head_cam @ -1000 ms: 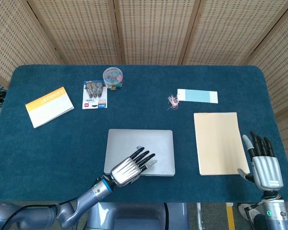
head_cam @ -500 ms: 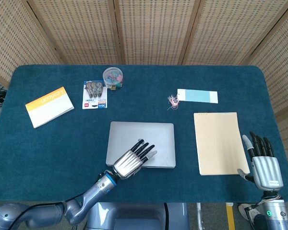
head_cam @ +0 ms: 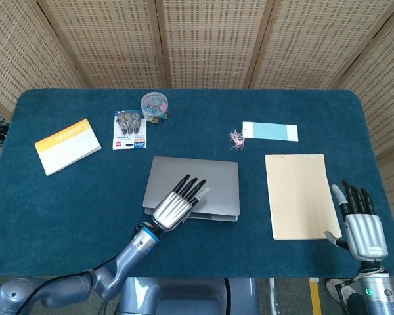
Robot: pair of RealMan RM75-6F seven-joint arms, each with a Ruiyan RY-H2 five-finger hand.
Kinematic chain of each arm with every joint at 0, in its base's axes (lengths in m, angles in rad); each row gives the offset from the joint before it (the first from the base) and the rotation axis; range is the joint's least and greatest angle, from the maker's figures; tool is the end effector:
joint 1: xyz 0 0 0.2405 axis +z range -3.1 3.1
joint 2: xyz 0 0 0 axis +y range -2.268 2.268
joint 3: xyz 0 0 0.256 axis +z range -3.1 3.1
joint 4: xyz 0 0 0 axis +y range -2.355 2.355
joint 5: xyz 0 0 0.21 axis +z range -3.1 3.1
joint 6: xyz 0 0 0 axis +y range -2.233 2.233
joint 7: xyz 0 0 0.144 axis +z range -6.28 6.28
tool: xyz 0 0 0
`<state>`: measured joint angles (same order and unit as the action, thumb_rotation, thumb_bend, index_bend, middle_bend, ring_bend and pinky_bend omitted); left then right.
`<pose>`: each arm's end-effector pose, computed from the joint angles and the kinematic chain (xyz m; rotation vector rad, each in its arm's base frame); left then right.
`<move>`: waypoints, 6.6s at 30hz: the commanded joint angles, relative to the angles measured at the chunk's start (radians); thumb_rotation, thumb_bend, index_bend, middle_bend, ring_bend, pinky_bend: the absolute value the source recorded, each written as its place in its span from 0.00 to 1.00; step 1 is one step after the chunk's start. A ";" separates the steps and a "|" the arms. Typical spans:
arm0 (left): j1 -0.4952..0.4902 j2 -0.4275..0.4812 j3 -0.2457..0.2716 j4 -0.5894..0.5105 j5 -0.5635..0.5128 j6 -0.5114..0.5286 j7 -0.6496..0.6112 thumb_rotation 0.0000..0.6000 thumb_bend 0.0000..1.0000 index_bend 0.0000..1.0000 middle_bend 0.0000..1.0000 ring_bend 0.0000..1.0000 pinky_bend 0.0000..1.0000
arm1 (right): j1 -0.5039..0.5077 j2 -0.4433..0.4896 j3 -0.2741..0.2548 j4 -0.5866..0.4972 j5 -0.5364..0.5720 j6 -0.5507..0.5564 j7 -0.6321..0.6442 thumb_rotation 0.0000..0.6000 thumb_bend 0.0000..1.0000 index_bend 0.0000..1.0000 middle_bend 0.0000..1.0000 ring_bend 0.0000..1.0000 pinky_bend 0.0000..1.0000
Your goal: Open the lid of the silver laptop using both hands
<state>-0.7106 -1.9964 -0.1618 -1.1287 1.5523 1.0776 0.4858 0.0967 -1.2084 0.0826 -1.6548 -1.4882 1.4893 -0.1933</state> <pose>-0.0814 0.2884 -0.1217 -2.0350 -0.4717 -1.1009 -0.2903 -0.1898 0.1331 1.3882 -0.8340 0.8862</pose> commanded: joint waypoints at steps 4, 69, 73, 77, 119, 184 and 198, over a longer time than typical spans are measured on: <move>-0.019 0.029 -0.046 -0.024 -0.047 -0.006 0.014 1.00 0.52 0.00 0.00 0.00 0.00 | 0.003 -0.001 -0.002 0.003 -0.002 -0.006 -0.001 1.00 0.00 0.00 0.00 0.00 0.00; -0.104 0.211 -0.041 -0.165 -0.178 -0.057 -0.027 1.00 0.50 0.00 0.00 0.00 0.00 | 0.491 -0.265 -0.051 0.116 -0.093 -0.633 -0.042 1.00 1.00 0.07 0.01 0.00 0.22; -0.106 0.213 -0.040 -0.166 -0.179 -0.055 -0.039 1.00 0.50 0.00 0.00 0.00 0.00 | 0.501 -0.282 -0.029 0.102 -0.033 -0.652 -0.115 1.00 1.00 0.07 0.01 0.00 0.22; -0.108 0.212 -0.037 -0.159 -0.180 -0.055 -0.047 1.00 0.50 0.00 0.00 0.00 0.00 | 0.510 -0.304 -0.021 0.105 0.032 -0.671 -0.208 1.00 1.00 0.07 0.02 0.00 0.22; -0.192 0.240 -0.125 -0.121 -0.254 -0.066 -0.002 1.00 0.49 0.00 0.00 0.00 0.00 | 0.623 -0.341 -0.066 0.057 0.278 -0.694 -0.471 1.00 1.00 0.19 0.20 0.13 0.25; -0.394 0.240 -0.254 0.200 -0.513 -0.140 -0.013 1.00 0.49 0.00 0.00 0.00 0.00 | 0.675 -0.300 -0.107 0.069 0.235 -0.705 -0.308 1.00 1.00 0.19 0.20 0.13 0.25; -0.295 0.443 -0.202 -0.062 -0.431 -0.090 -0.095 1.00 0.49 0.00 0.00 0.00 0.00 | 0.653 -0.274 -0.080 0.017 0.197 -0.631 -0.256 1.00 1.00 0.19 0.20 0.13 0.25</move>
<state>-1.0372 -1.6066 -0.3778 -1.1324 1.0885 0.9675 0.4258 0.7539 -1.4902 -0.0049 -1.6285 -1.2828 0.8488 -0.4570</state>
